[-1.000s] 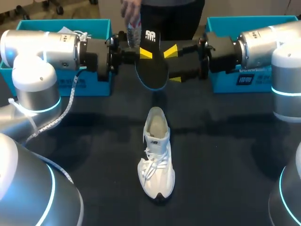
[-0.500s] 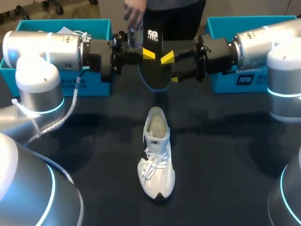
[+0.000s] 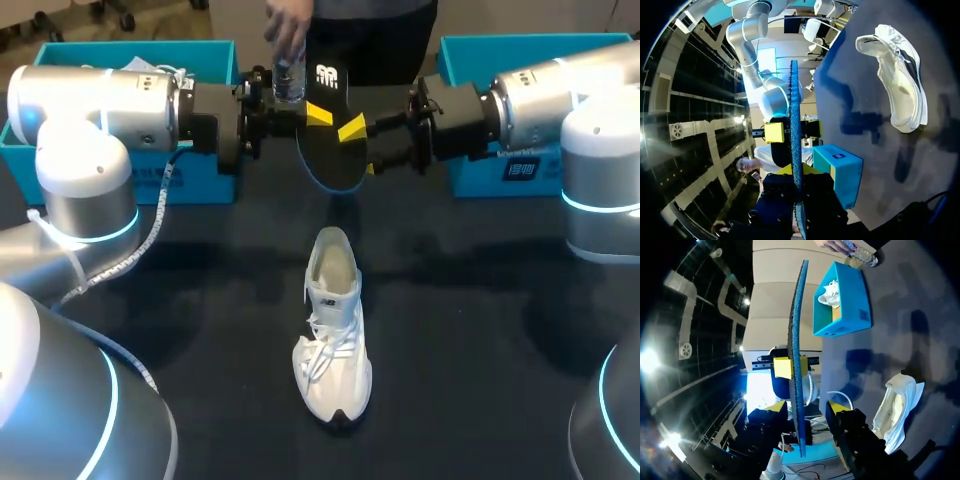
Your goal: Take the shoe out of the shoebox, open the shoe tongue, remove and reinsert the insole, then place the shoe into the shoebox
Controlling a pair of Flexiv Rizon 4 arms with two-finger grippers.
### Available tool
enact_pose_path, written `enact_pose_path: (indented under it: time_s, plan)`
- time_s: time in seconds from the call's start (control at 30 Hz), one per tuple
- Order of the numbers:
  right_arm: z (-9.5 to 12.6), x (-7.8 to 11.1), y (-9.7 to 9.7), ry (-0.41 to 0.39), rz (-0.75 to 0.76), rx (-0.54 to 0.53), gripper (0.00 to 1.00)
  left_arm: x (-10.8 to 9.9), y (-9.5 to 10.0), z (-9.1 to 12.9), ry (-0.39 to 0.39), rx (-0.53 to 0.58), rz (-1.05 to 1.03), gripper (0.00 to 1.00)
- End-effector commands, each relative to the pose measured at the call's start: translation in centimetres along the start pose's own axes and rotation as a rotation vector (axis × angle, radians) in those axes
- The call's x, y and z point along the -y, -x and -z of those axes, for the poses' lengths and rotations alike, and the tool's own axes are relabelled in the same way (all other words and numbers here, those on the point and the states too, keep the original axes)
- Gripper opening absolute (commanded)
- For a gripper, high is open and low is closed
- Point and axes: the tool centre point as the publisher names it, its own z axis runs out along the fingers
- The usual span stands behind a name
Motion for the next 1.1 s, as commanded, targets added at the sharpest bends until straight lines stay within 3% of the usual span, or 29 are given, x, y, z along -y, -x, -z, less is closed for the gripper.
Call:
enact_pose_path:
  time_s: [0.03, 0.6, 0.8, 1.1]
  plan:
    - [-0.38, 0.02, -0.26, 0.003, 0.002, 0.008, 0.43, -0.02, -0.05, -0.13, 0.001, 0.000, -0.002, 0.00]
    - [-0.72, -0.05, -0.58, 0.011, 0.008, 0.010, 0.41, -0.02, -0.05, -0.13, 0.001, 0.000, -0.002, 0.00]
    - [-0.73, -0.08, -0.73, 0.017, 0.010, 0.015, 0.34, -0.02, -0.05, -0.13, 0.001, 0.000, -0.002, 0.00]
    - [-0.67, -0.03, -0.76, 0.031, 0.014, 0.039, 0.31, -0.02, -0.05, -0.13, 0.001, 0.000, -0.002, 0.00]
